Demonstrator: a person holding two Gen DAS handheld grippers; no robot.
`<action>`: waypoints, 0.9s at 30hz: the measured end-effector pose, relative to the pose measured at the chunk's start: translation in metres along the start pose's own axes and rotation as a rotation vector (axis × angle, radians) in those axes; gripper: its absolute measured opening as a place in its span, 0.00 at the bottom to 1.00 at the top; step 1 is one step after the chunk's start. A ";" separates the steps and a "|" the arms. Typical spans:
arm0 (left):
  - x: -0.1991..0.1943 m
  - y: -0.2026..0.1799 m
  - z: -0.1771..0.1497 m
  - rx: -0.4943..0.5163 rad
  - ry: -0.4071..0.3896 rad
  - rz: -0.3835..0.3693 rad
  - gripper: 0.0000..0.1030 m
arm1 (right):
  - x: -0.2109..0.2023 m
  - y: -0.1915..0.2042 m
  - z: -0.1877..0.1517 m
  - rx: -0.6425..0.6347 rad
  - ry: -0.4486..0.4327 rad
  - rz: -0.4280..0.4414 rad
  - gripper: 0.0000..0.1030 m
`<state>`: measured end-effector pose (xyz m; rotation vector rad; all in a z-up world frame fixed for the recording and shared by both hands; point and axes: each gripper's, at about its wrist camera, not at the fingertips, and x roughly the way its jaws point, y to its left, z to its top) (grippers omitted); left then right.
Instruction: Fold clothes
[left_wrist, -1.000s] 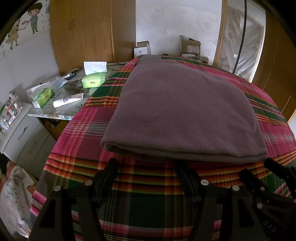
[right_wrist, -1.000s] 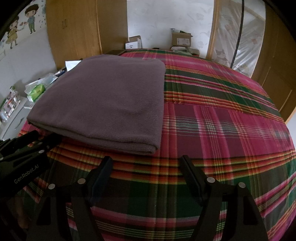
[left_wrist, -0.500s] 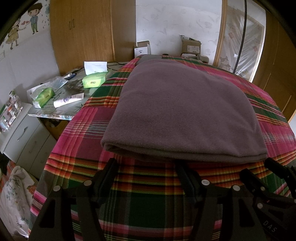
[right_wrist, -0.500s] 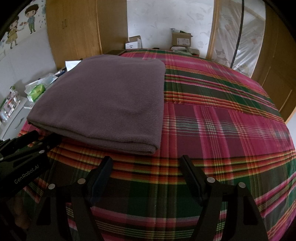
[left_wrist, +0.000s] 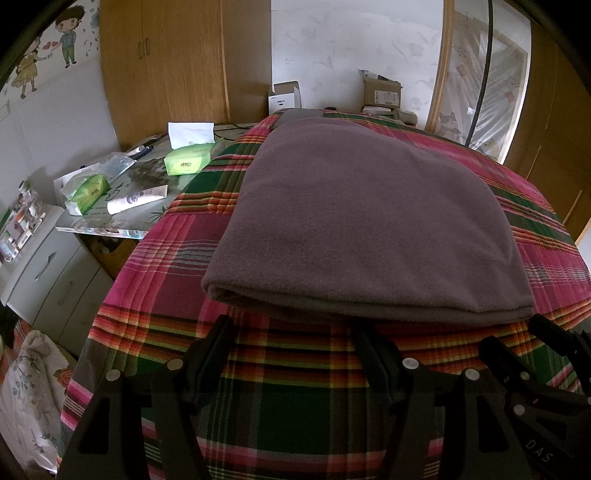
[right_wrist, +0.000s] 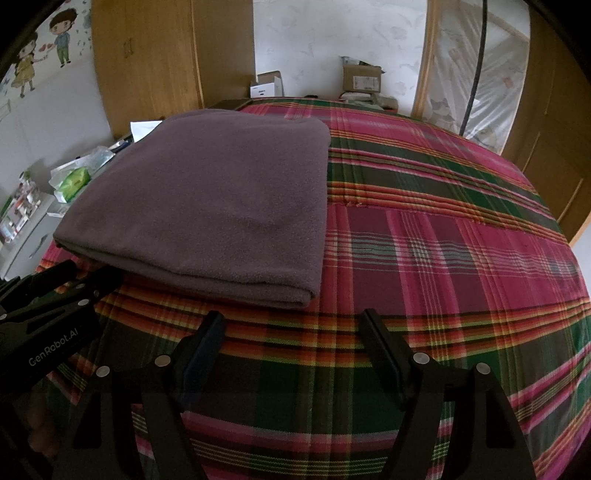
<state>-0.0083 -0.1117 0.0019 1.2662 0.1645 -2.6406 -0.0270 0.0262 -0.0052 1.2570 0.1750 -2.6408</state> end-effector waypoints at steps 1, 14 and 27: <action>0.000 0.000 0.000 0.000 0.000 0.000 0.64 | 0.000 0.000 0.000 0.000 0.000 0.000 0.74; 0.001 0.002 0.004 0.004 0.002 -0.002 0.64 | 0.000 0.000 0.001 0.000 -0.001 -0.002 0.74; 0.001 0.002 0.003 0.002 0.001 -0.002 0.64 | 0.000 0.001 0.000 0.001 0.000 -0.002 0.74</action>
